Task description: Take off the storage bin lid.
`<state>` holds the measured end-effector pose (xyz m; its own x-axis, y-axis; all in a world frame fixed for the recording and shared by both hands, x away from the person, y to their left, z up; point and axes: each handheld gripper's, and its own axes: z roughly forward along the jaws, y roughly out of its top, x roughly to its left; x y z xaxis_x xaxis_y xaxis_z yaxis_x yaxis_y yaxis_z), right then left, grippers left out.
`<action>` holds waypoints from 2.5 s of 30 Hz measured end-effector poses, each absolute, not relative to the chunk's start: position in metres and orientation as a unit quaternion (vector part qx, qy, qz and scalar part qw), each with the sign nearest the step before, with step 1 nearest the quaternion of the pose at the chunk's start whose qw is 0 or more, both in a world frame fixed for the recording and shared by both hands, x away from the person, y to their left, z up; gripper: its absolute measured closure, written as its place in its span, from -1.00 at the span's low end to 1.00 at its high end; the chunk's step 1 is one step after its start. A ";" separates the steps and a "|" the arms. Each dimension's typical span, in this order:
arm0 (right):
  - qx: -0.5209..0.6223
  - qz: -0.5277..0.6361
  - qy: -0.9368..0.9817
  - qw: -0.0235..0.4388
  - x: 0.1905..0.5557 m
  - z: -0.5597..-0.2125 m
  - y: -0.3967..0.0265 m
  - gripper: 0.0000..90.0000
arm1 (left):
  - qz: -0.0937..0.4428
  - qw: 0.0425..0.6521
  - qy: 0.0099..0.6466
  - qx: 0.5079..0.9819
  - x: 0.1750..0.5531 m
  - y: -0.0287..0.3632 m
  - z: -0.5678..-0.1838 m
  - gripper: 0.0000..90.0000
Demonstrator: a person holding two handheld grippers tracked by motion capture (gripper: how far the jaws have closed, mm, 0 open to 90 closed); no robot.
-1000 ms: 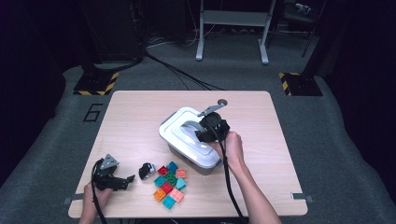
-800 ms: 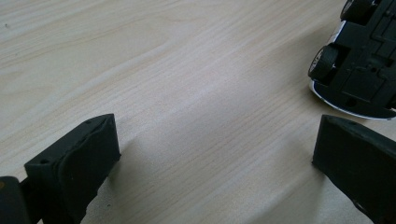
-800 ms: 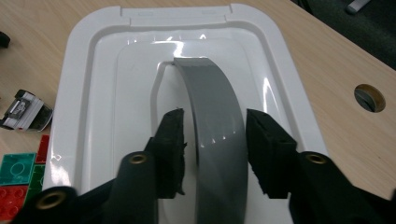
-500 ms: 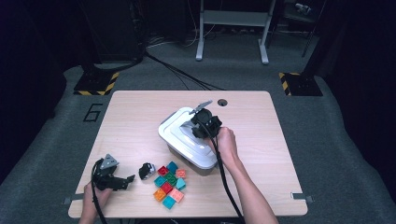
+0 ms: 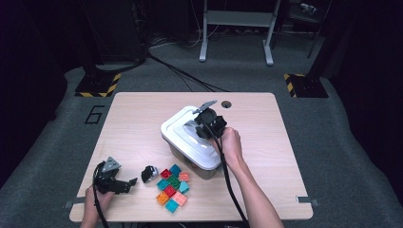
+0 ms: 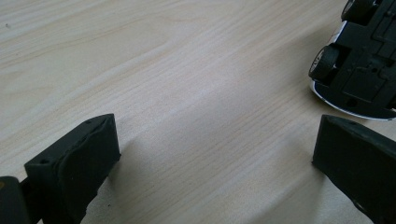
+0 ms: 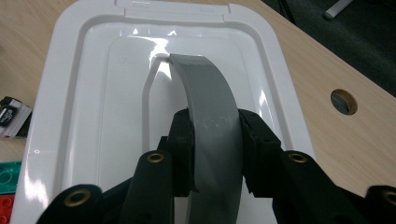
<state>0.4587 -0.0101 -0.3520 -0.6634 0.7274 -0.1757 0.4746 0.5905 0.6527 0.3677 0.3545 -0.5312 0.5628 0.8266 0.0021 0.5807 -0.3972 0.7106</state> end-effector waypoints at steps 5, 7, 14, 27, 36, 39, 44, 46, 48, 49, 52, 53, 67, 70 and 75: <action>0.353 0.294 0.859 0.225 0.456 -0.341 -0.013 0.51 | 0.178 0.339 0.431 0.817 0.368 0.355 -0.531 -0.99; 0.356 0.298 0.856 0.227 0.455 -0.337 -0.017 0.51 | 0.181 0.339 0.430 0.817 0.368 0.355 -0.531 -0.99; 0.363 0.303 0.849 0.236 0.456 -0.327 -0.031 0.51 | 0.181 0.340 0.431 0.816 0.368 0.355 -0.531 -0.99; 0.401 0.309 0.825 0.250 0.457 -0.313 -0.071 0.51 | 0.181 0.339 0.432 0.816 0.368 0.355 -0.531 -0.99; 0.446 0.313 0.796 0.263 0.459 -0.306 -0.108 0.51 | 0.181 0.341 0.433 0.815 0.368 0.355 -0.531 -0.99; 0.457 0.309 0.790 0.267 0.461 -0.306 -0.121 0.51 | 0.181 0.341 0.433 0.815 0.368 0.355 -0.531 -0.99; 0.484 0.304 0.774 0.271 0.465 -0.310 -0.144 0.51 | 0.182 0.340 0.433 0.815 0.368 0.355 -0.531 -0.99; 0.497 0.305 0.766 0.271 0.467 -0.313 -0.154 0.51 | 0.181 0.340 0.433 0.815 0.368 0.355 -0.531 -0.99; 0.509 0.301 0.758 0.273 0.469 -0.317 -0.163 0.51 | 0.182 0.340 0.433 0.815 0.368 0.355 -0.531 -0.99; 0.511 0.298 0.758 0.275 0.469 -0.318 -0.166 0.51 | 0.185 0.342 0.434 0.813 0.368 0.354 -0.532 -0.99; 0.527 0.292 0.749 0.274 0.471 -0.324 -0.177 0.51 | 0.186 0.343 0.434 0.812 0.368 0.354 -0.532 -0.99; 0.530 0.290 0.748 0.274 0.471 -0.326 -0.179 0.51 | 0.186 0.342 0.434 0.812 0.368 0.354 -0.532 -0.99; 0.614 0.259 0.694 0.272 0.480 -0.370 -0.214 0.51 | 0.183 0.339 0.434 0.814 0.368 0.355 -0.531 -0.99; 0.625 0.248 0.689 0.270 0.481 -0.382 -0.217 0.51 | 0.183 0.339 0.434 0.815 0.368 0.355 -0.531 -0.99; 0.637 0.236 0.685 0.265 0.483 -0.401 -0.218 0.51 | 0.183 0.339 0.434 0.814 0.368 0.355 -0.531 -0.99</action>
